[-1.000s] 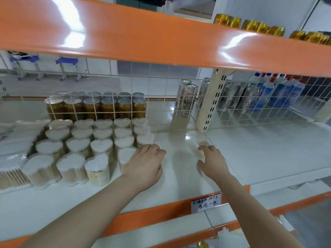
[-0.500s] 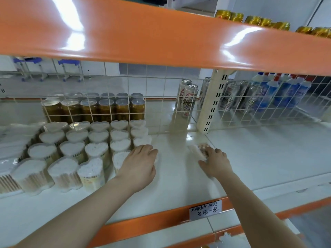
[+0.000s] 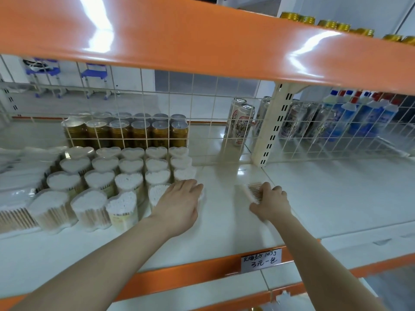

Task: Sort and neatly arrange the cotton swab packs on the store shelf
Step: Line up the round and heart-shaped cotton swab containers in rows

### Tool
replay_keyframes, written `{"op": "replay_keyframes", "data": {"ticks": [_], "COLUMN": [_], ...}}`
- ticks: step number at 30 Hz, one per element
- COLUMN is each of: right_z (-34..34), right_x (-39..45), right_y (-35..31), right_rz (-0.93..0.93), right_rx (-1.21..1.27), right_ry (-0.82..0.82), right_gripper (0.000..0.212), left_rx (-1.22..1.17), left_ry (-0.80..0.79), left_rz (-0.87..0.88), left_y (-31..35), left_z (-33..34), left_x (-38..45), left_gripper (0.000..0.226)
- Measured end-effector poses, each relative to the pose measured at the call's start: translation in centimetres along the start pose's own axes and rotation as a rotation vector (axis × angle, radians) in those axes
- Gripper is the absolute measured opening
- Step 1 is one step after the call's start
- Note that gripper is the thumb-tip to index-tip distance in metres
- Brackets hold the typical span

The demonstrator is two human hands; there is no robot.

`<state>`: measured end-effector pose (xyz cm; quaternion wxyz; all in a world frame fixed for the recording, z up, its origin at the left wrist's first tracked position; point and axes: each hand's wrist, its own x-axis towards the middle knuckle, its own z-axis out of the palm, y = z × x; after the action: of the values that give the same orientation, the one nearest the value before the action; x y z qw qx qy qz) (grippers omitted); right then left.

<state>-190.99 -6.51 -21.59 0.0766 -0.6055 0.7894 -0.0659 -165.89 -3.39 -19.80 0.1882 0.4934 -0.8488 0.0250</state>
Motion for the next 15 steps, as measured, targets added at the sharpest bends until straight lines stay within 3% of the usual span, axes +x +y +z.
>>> {"op": "replay_keyframes", "data": {"ticks": [3, 8, 11, 15], "right_z": [0.1, 0.4, 0.2, -0.3], "right_x": [-0.7, -1.8, -2.6, -4.0], "right_y": [-0.3, -0.8, -1.4, -2.4], "right_rz": [-0.037, -0.065, -0.073, -0.101], "right_rx": [-0.027, -0.064, 0.042, 0.184], "right_ry": [0.003, -0.026, -0.062, -0.038], "right_gripper": [0.070, 0.068, 0.079, 0.075], "left_rx": [0.043, -0.051, -0.083, -0.040], "left_ry": [0.013, 0.002, 0.039, 0.069], "left_rz": [-0.007, -0.103, -0.101, -0.068], "left_y": [0.3, 0.8, 0.7, 0.9], "left_z": [-0.6, -0.7, -0.8, -1.9], "left_x": [0.1, -0.6, -1.2, -2.3], "left_gripper": [0.045, 0.049, 0.043, 0.038]}}
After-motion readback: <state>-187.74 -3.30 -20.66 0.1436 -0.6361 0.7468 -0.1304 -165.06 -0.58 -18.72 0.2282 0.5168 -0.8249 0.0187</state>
